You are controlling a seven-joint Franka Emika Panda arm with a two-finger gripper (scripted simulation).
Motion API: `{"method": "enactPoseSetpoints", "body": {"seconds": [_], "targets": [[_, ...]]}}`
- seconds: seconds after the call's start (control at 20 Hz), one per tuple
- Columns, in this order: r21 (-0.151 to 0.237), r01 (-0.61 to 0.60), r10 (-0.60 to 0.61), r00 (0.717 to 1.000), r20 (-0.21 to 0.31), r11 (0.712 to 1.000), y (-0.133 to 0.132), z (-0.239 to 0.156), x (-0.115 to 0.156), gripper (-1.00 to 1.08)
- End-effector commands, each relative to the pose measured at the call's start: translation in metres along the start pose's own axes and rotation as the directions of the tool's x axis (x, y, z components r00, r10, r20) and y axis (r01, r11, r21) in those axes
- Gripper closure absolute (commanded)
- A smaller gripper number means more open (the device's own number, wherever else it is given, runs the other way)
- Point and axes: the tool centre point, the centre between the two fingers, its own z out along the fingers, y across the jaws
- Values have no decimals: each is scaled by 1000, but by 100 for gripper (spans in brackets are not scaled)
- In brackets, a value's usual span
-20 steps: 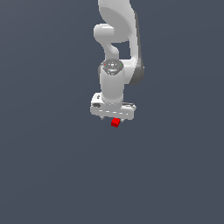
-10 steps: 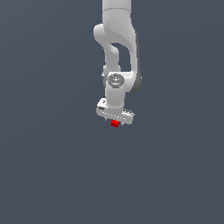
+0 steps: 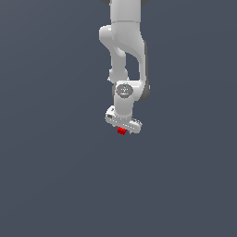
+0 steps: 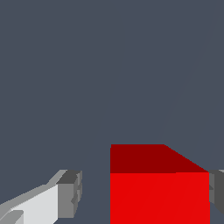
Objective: Pick up the red cube and move it to a goal position.
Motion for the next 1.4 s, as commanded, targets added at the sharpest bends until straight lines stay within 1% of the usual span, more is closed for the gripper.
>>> {"method": "enactPoseSetpoints", "body": {"seconds": [0.0, 0.2, 0.25, 0.9, 1.1, 1.35], "targets": [[1, -3, 3, 1000, -1, 1000, 0, 1, 0, -92], [2, 4, -4, 1000, -1, 1000, -1, -2, 2, -92], [2, 4, -4, 1000, -1, 1000, -1, -2, 2, 108], [1, 4, -4, 1000, -1, 1000, -1, -4, 3, 108], [1, 4, -4, 1000, -1, 1000, -2, -15, 7, 108], [1, 4, -4, 1000, -1, 1000, -6, -39, 15, 108]]}}
